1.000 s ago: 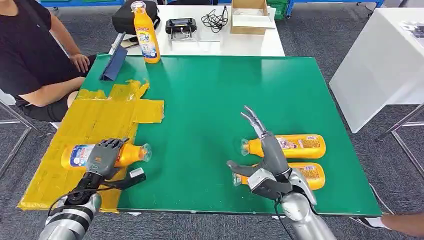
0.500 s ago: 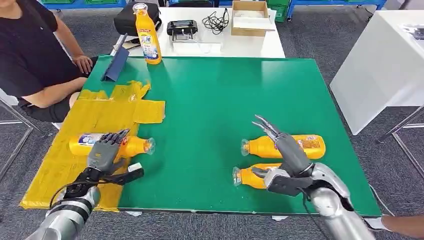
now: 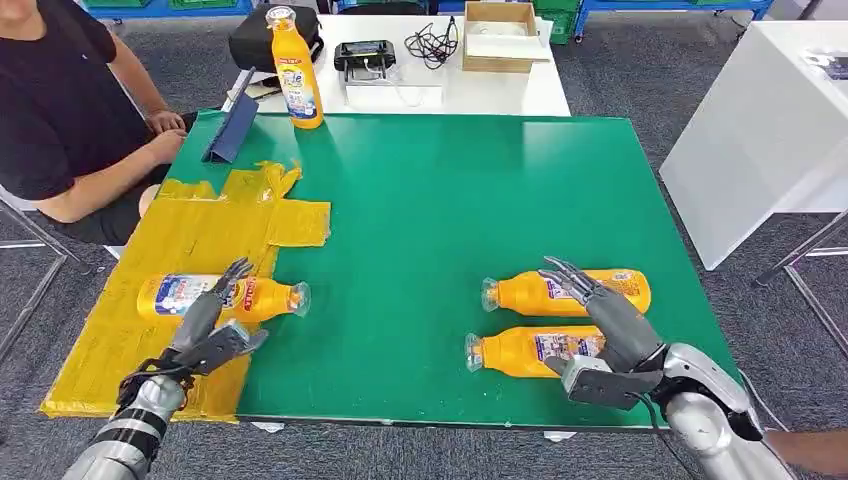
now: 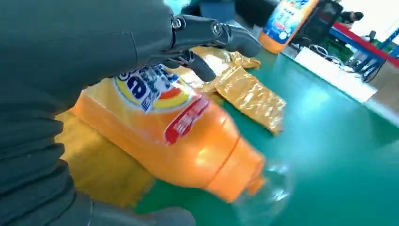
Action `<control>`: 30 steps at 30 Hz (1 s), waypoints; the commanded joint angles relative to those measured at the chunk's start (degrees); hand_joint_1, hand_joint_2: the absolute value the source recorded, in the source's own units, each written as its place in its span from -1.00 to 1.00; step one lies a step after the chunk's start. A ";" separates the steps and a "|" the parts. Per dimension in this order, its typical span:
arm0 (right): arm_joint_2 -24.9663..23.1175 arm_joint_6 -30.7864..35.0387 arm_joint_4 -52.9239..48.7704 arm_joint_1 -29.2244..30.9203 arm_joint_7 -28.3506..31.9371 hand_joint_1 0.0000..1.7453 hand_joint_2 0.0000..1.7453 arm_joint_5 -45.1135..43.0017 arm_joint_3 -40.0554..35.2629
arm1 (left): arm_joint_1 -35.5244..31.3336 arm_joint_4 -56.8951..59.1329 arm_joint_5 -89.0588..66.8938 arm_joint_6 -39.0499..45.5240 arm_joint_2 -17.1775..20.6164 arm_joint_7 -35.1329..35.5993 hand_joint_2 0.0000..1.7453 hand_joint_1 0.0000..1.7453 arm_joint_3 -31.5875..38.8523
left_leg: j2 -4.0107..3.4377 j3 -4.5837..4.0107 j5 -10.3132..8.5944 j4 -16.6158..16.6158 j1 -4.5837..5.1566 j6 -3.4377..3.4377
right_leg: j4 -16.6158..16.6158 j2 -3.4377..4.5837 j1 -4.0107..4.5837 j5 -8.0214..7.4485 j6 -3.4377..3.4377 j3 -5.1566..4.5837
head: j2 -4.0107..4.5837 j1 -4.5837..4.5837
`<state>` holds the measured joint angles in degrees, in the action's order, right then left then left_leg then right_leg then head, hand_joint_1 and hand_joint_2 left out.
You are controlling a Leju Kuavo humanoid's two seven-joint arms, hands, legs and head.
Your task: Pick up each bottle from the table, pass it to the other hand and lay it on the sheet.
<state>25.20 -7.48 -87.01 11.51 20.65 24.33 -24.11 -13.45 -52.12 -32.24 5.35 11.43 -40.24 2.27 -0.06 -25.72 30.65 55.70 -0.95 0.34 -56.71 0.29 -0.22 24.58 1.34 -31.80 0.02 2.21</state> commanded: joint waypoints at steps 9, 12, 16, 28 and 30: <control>-0.18 0.92 1.49 -3.10 -1.39 -1.00 1.00 3.56 0.39 | 4.23 -18.26 28.41 -21.73 -4.65 0.24 1.00 -1.00 7.03 | 0.01 -0.08 -0.02 -0.07 -0.02 -0.06 | 0.10 -0.03 0.04 -0.04 0.01 -0.10 | 0.00 -0.02; -1.95 1.43 4.67 -2.07 -1.56 -1.00 1.00 5.99 -0.89 | 5.23 -22.33 27.32 -22.77 -7.00 0.24 1.00 -1.00 8.75 | -0.04 -0.14 0.00 -0.04 -0.02 -0.05 | 0.08 0.03 0.04 -0.04 0.00 -0.15 | 0.00 0.00; -2.22 1.51 6.67 -2.32 -1.95 -1.00 1.00 6.89 -1.89 | 6.49 -25.02 25.24 -22.01 -8.31 0.24 1.00 -1.00 7.58 | -0.05 -0.07 -0.04 -0.14 -0.05 -0.09 | 0.22 0.03 0.08 -0.10 0.00 -0.10 | 0.00 0.00; 0.94 -3.11 13.65 5.43 -4.60 -1.00 1.00 6.50 -5.46 | 5.17 -24.35 25.59 -21.28 -7.90 0.24 1.00 -1.00 5.79 | -0.09 -0.17 -0.03 -0.01 0.01 -0.08 | 0.07 0.07 0.01 -0.09 0.02 -0.22 | 0.00 0.00; 0.94 -3.11 13.65 5.43 -4.60 -1.00 1.00 6.50 -5.46 | 5.17 -24.35 25.59 -21.28 -7.90 0.24 1.00 -1.00 5.79 | -0.15 -0.17 -0.03 -0.04 0.00 -0.09 | 0.10 0.13 0.02 -0.12 0.01 -0.24 | 0.00 0.00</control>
<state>26.36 -9.77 -81.94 10.09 16.85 30.66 -26.03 -7.05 -76.39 -6.75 -15.69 5.22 -40.24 8.33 -0.08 -25.88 30.65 55.70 -0.92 0.33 -56.71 0.29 -0.23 24.58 1.34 -31.99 0.02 2.21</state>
